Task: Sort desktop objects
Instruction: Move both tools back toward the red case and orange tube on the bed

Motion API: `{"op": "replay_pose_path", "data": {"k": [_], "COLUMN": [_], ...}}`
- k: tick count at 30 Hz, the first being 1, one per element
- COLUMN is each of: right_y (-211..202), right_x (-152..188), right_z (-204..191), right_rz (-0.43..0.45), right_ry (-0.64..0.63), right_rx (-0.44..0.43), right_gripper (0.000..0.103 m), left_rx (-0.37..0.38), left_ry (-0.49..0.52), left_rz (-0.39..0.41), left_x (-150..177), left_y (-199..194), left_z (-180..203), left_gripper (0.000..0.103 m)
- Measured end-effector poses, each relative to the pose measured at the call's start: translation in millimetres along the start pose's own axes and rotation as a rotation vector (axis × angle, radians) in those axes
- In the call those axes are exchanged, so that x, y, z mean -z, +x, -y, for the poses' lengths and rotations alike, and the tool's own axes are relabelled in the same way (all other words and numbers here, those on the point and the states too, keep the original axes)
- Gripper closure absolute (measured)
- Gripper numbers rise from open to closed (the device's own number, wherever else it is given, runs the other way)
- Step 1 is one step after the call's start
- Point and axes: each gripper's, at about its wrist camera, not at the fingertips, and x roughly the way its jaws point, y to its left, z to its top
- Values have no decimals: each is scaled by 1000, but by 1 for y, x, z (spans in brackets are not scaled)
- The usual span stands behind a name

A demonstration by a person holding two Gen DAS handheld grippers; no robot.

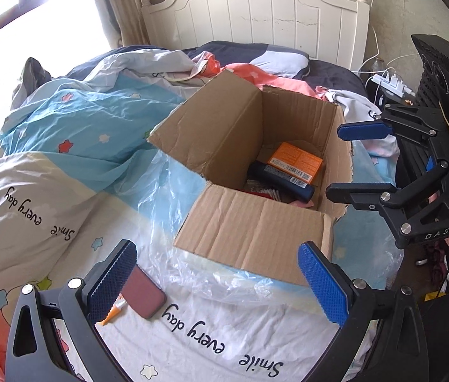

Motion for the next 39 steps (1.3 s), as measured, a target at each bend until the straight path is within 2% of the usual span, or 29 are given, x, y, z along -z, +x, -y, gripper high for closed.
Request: {"op": "replay_pose_path", "data": {"k": [17, 28, 35, 39], "right_y": [10, 32, 46, 57], "right_x": [-15, -25, -30, -31], "right_z": [-59, -101, -126, -139], "right_rz": [-22, -29, -35, -47], "right_ry": [-69, -115, -134, -149], "right_rx": [-67, -125, -161, -179], "right_gripper": [33, 33, 33, 33], "left_rx": [-78, -174, -185, -192], "left_ry": [-117, -223, -236, -275], "left_rz": [-52, -111, -118, -116], "left_x": [64, 114, 135, 144], "left_y": [-29, -42, -47, -48], "left_z": [-55, -103, -117, -130], "left_gripper": [0, 0, 0, 0]}}
